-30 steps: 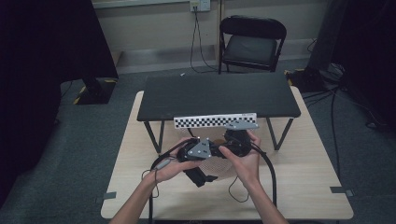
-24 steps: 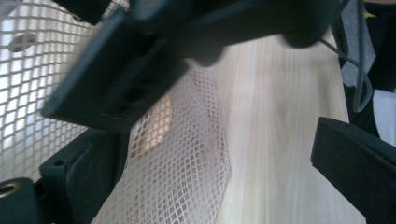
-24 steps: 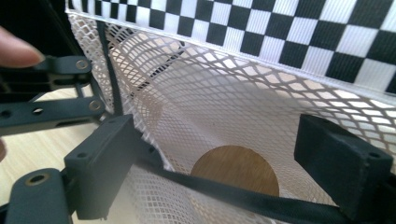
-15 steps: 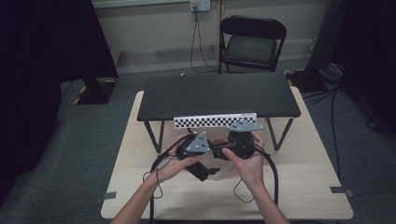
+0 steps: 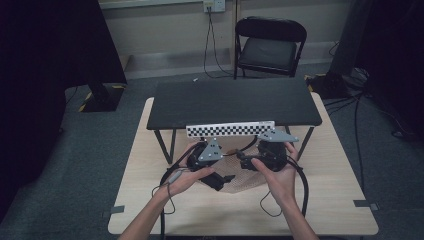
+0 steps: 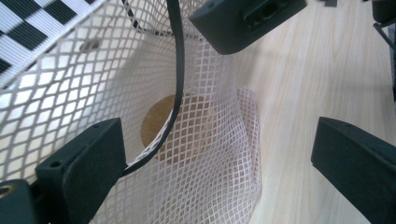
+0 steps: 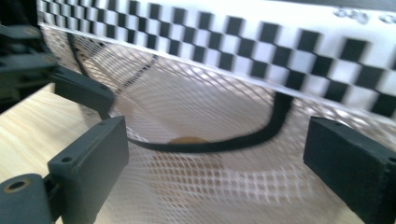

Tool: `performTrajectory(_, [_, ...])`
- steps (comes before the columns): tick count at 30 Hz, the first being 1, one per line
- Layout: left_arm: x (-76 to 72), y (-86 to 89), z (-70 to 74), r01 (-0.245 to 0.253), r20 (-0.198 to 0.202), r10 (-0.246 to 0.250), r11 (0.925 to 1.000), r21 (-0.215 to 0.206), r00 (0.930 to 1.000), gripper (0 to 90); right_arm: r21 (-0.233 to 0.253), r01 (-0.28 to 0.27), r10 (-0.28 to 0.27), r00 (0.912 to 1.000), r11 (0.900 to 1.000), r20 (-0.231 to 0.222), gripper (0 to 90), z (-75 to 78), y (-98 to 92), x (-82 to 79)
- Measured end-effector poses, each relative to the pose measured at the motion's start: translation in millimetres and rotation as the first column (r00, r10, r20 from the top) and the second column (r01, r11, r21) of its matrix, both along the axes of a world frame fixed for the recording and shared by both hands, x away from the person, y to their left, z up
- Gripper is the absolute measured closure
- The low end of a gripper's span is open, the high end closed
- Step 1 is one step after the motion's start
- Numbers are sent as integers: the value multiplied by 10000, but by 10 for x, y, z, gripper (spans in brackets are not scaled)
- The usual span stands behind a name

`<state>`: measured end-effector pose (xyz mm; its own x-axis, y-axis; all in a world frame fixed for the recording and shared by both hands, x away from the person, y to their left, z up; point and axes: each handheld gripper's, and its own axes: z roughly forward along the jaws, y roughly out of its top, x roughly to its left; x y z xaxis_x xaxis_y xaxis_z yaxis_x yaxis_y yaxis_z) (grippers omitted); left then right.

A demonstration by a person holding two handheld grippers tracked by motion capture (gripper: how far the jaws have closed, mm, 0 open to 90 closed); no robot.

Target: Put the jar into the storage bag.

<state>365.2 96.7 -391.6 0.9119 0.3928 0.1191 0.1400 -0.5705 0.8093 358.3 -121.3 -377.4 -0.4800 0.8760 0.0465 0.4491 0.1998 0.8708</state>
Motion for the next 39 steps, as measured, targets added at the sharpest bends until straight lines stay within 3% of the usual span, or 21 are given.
performTrajectory(5, [-29,6,53,-456,-263,445,9979,-453,9987,15,-25,286,-286,9996,9996,3,34,-22,-75,-33])
performTrajectory(9, [-93,62,95,-712,-92,709,9966,-412,9974,31,-147,482,-484,9987,9987,-144,40,-32,-127,-84])
performTrajectory(14, [-151,180,59,-944,-432,931,9951,-297,9947,27,1,807,-806,9965,9967,-232,39,-15,-247,-157])
performTrajectory(19, [-159,252,-73,-1528,-861,1475,9865,-590,9853,25,326,976,-967,9949,9947,-282,37,-30,-383,-233])
performTrajectory(21, [-157,265,-110,-1690,-957,1649,9850,-356,9817,27,359,1003,-989,9944,9943,-376,33,-64,-423,-265])
performTrajectory(26, [-205,342,-173,-1825,-1192,1784,9829,-244,9767,28,225,1164,-1151,9919,9929,-541,20,-158,-510,-357])
performTrajectory(39, [-286,605,-441,-2674,-1684,2629,9636,-45,9500,26,-26,1630,-1629,9849,9866,-583,19,-303,-636,-571])
